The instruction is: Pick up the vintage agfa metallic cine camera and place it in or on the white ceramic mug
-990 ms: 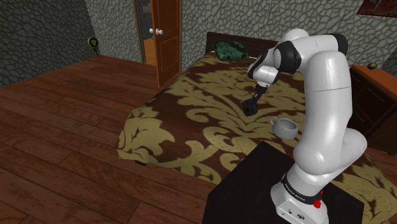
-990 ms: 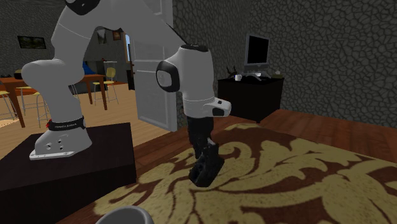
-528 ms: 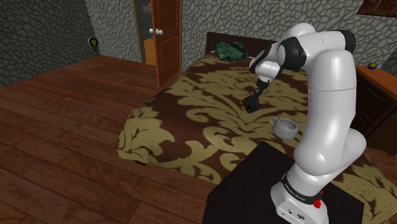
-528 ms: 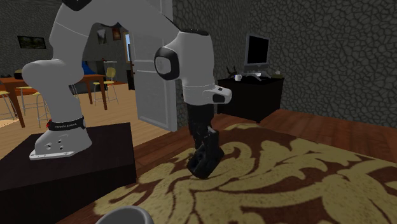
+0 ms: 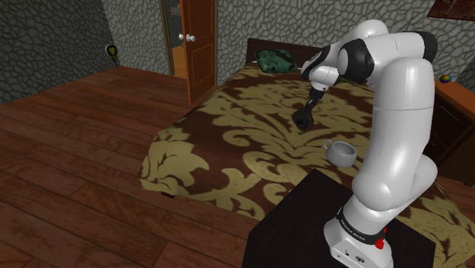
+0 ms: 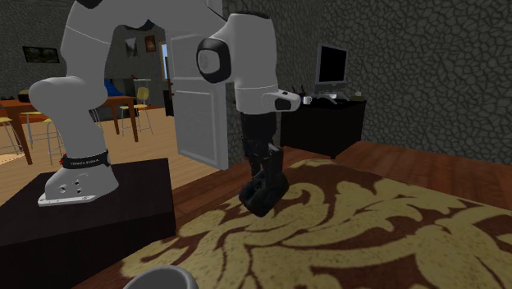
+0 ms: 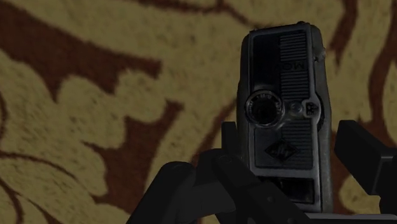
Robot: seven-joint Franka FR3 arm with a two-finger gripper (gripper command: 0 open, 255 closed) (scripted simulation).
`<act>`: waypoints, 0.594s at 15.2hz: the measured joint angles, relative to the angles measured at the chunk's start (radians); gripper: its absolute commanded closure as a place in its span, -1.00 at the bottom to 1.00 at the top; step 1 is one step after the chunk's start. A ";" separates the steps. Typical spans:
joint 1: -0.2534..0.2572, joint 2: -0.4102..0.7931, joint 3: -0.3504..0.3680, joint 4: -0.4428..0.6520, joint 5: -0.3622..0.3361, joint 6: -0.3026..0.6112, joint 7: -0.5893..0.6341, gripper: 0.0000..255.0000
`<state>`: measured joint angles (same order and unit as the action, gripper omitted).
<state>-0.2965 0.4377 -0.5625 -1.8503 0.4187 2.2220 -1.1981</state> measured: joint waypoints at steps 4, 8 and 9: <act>-0.018 -0.040 -0.023 -0.026 -0.019 -0.015 -0.031 1.00; -0.051 -0.100 -0.060 -0.097 -0.041 -0.007 -0.100 1.00; -0.065 -0.101 -0.066 -0.098 -0.040 -0.010 -0.120 1.00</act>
<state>-0.3613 0.3371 -0.6280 -1.9488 0.3786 2.2119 -1.3183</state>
